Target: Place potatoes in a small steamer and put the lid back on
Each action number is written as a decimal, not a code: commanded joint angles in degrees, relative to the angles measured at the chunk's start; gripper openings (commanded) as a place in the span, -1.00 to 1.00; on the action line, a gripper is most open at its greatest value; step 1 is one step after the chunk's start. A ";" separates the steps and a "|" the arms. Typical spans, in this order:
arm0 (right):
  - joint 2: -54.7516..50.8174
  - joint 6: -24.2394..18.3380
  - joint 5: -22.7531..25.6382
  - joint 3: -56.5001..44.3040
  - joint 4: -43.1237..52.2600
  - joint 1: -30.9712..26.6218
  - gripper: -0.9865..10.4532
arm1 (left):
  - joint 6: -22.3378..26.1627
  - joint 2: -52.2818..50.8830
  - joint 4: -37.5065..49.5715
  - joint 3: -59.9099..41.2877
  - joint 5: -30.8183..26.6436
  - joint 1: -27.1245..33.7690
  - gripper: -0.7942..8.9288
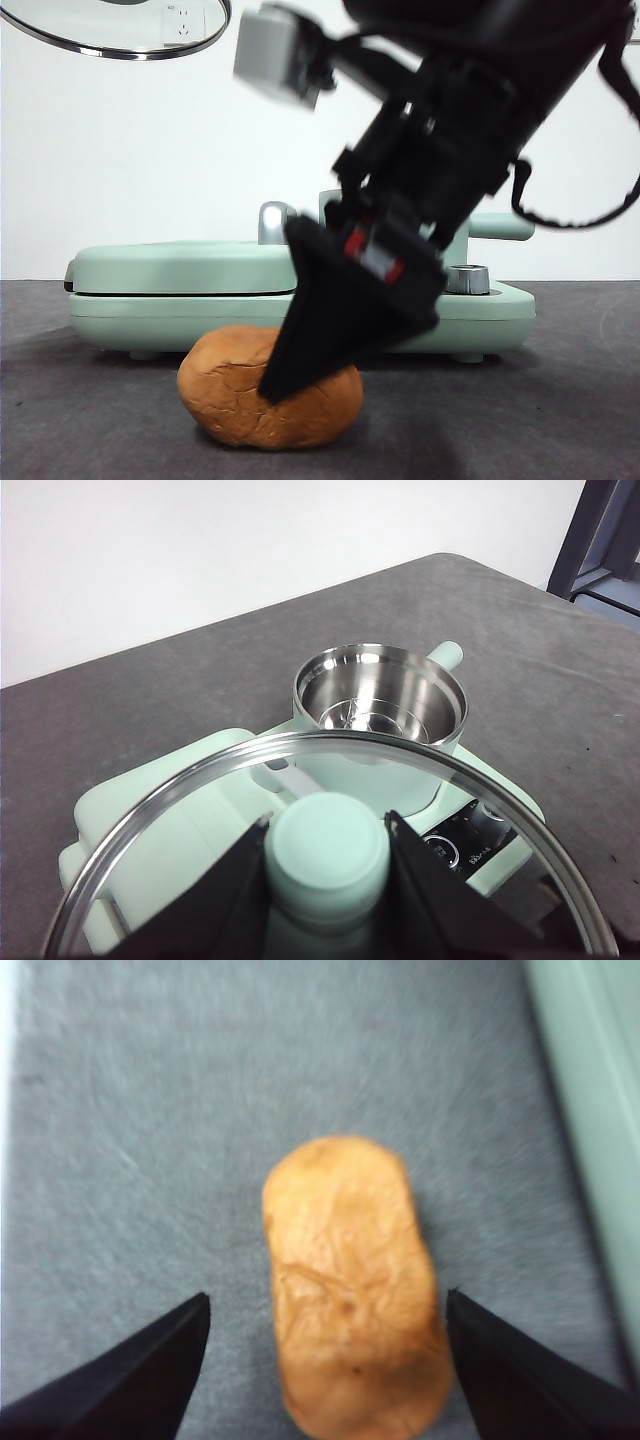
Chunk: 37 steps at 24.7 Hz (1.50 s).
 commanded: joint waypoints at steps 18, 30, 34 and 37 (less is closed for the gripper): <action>-12.39 26.16 5.88 27.91 -36.61 -5.97 -0.52 | -0.55 0.07 1.97 0.94 -0.11 -0.15 -0.80; -3.93 22.97 7.28 47.87 -39.63 -20.52 -0.52 | -0.57 0.07 2.12 0.94 -0.11 -0.15 -0.80; 3.19 21.24 7.28 54.05 -41.00 -24.02 -0.52 | -0.59 0.07 2.08 0.94 -0.11 -0.15 -0.80; 8.87 20.39 7.23 58.25 -41.79 -25.73 -0.52 | -0.59 0.07 1.97 0.94 -0.11 -0.15 -0.80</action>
